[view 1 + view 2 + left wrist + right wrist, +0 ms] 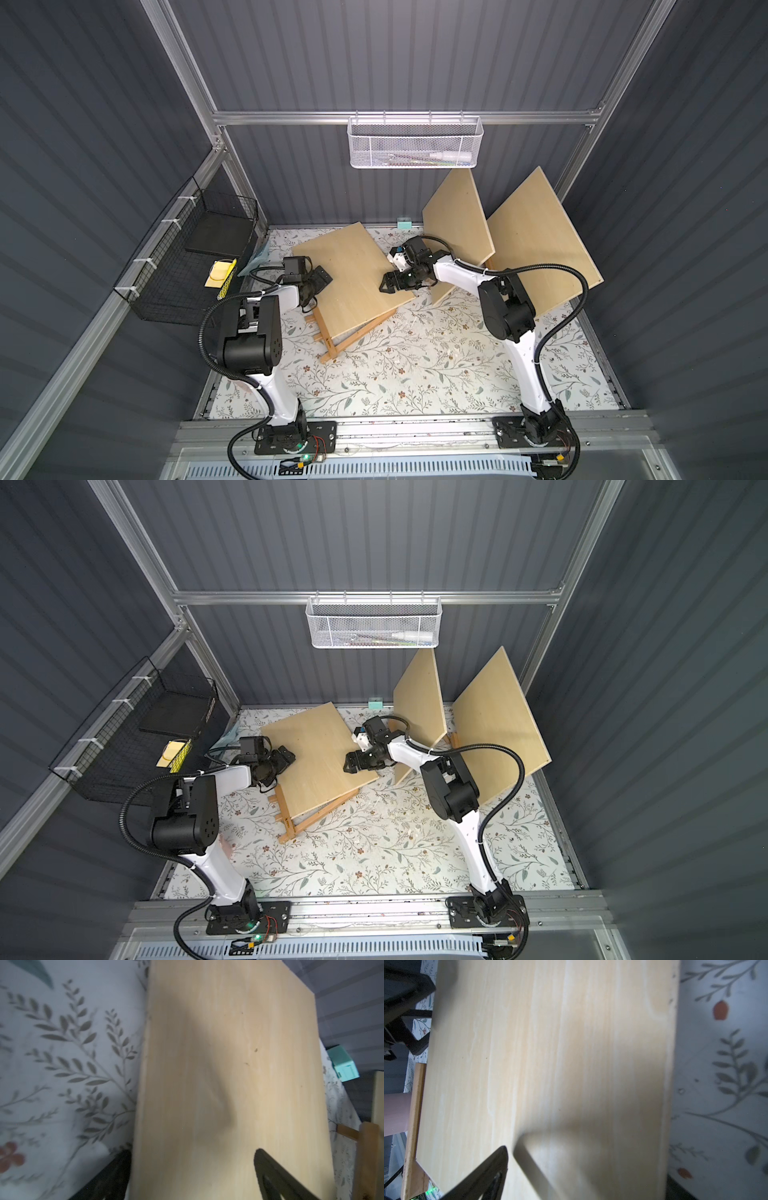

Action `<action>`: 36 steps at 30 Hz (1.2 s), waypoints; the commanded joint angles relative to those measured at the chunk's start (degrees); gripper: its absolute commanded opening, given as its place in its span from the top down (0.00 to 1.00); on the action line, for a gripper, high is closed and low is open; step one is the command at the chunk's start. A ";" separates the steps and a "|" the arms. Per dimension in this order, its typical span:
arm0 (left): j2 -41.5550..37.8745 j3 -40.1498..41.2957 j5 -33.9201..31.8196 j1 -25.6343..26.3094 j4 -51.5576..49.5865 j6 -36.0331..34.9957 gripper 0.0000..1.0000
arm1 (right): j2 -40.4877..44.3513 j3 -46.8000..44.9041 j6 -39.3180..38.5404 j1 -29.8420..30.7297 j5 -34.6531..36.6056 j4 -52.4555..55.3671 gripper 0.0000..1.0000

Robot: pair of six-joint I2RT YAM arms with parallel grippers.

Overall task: Assemble the easel
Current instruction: Pick up the drawing board from the center of the board.

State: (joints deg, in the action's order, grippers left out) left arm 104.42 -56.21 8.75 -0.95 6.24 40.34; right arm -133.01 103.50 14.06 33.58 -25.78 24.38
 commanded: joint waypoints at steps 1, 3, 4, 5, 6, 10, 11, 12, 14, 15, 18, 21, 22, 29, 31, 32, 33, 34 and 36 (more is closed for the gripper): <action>3.94 1.49 7.69 -0.37 5.04 2.88 0.07 | -0.09 -0.69 -0.44 0.43 -1.93 -1.04 0.09; 5.13 2.36 11.49 -0.43 8.34 3.96 0.08 | -0.87 -0.66 -0.38 0.39 -1.93 -1.11 0.09; 5.56 2.94 13.28 -0.45 9.99 4.41 0.10 | -1.23 -0.67 -0.14 0.38 -1.91 -1.30 0.09; 5.87 3.43 14.70 -0.41 11.85 5.00 0.11 | -1.56 -0.56 -0.10 0.42 -1.90 -1.42 0.09; 6.13 3.88 16.04 -0.41 13.66 5.57 0.15 | -1.89 -0.53 -0.03 0.43 -2.01 -1.40 0.09; 6.41 3.32 21.60 -0.22 16.11 5.22 0.28 | -2.95 -0.80 0.17 0.60 -2.26 -1.85 0.09; 6.23 2.86 22.68 -0.15 15.55 4.56 0.31 | -3.20 -0.76 0.17 0.61 -2.34 -1.92 0.09; 5.78 2.47 23.72 -0.10 15.20 4.02 0.36 | -3.38 -0.68 0.17 0.69 -2.34 -1.91 0.09; 4.71 2.09 25.58 0.07 14.88 3.30 0.42 | -3.70 -0.65 0.18 0.87 -2.25 -1.95 0.09; 3.90 1.94 26.57 0.15 14.61 3.07 0.45 | -3.75 -0.62 0.17 0.90 -2.26 -1.96 0.09; 1.60 1.41 27.93 0.32 13.43 2.40 0.54 | -3.59 -0.63 0.17 1.11 -2.17 -1.95 0.09; -0.73 0.55 28.37 0.81 11.95 2.24 0.69 | -3.24 -0.48 0.09 1.22 -2.32 -1.94 0.09; -1.48 0.32 28.05 0.99 11.25 2.21 0.75 | -2.91 -0.54 0.13 1.22 -2.34 -2.03 0.09; -7.15 -2.98 24.17 3.64 5.95 1.46 1.00 | 2.61 -1.68 -0.49 1.40 -1.67 -2.30 0.09; -9.17 -4.53 21.97 4.47 3.75 1.35 1.00 | 5.13 -2.07 -0.36 1.39 -1.81 -2.57 0.09; -10.09 -5.36 20.82 4.82 2.55 1.13 1.00 | 6.28 -2.35 -0.16 1.35 -1.82 -2.69 0.09; -10.98 -6.54 19.42 5.18 0.31 0.74 1.00 | 7.59 -2.57 0.07 1.37 -1.65 -2.85 0.09; -11.94 -7.66 18.20 5.61 -0.94 0.18 1.00 | 8.98 -2.74 0.25 1.40 -1.56 -3.01 0.09; -13.31 -10.20 15.38 6.28 -4.94 -0.78 1.00 | 11.45 -2.96 0.86 1.40 -1.17 -2.94 0.08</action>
State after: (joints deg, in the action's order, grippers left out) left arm 95.72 -61.84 28.40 4.32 7.42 48.12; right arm -125.23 101.16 15.31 35.07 -27.18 21.76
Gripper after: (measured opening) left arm 0.108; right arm 0.916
